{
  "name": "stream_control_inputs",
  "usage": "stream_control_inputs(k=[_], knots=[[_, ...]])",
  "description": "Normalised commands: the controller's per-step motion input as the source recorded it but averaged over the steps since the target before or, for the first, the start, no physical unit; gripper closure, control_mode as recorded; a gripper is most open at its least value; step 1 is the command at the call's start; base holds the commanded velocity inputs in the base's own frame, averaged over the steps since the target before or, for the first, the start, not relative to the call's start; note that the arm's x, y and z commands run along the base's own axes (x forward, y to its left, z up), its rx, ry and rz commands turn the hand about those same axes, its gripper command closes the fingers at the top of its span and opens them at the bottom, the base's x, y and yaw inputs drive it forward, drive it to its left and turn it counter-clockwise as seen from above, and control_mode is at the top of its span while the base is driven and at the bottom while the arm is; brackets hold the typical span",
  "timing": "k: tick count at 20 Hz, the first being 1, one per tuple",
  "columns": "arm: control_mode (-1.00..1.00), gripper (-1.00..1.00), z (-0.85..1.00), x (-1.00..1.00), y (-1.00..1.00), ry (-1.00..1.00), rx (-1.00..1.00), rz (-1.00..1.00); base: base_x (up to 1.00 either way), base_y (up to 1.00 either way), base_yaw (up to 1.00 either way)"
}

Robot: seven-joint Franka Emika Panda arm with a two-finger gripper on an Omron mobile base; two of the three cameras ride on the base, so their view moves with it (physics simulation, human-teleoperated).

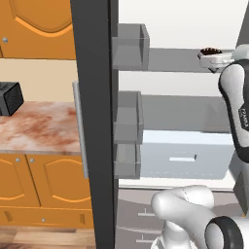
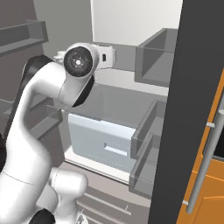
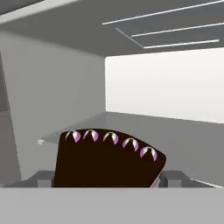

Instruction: Take the cakes from the fridge and place them on the empty tray on the dining counter.

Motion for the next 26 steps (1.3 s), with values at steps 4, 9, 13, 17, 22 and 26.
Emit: stream_control_inputs(k=[4,9,13,17,22,26], knots=[[-1.00,1.00,-0.34,-1.00,0.21,-0.30,0.00,0.00,0.00,0.00,0.00],[-1.00,1.00,-0.23,-0.97,0.18,-0.05,0.00,0.00,0.00,0.00,0.00],[-1.00,1.00,-0.16,-0.74,0.14,0.00,0.00,0.01,0.00,0.00,0.00],[-1.00,1.00,-0.11,-0.51,0.01,0.00,0.00,0.00,0.00,0.00,0.00],[-1.00,1.00,-0.09,-0.15,0.00,0.00,0.00,0.00,0.00,0.00,0.00],[-1.00,1.00,0.00,0.00,0.00,0.00,0.00,0.00,0.00,0.00,0.00]])
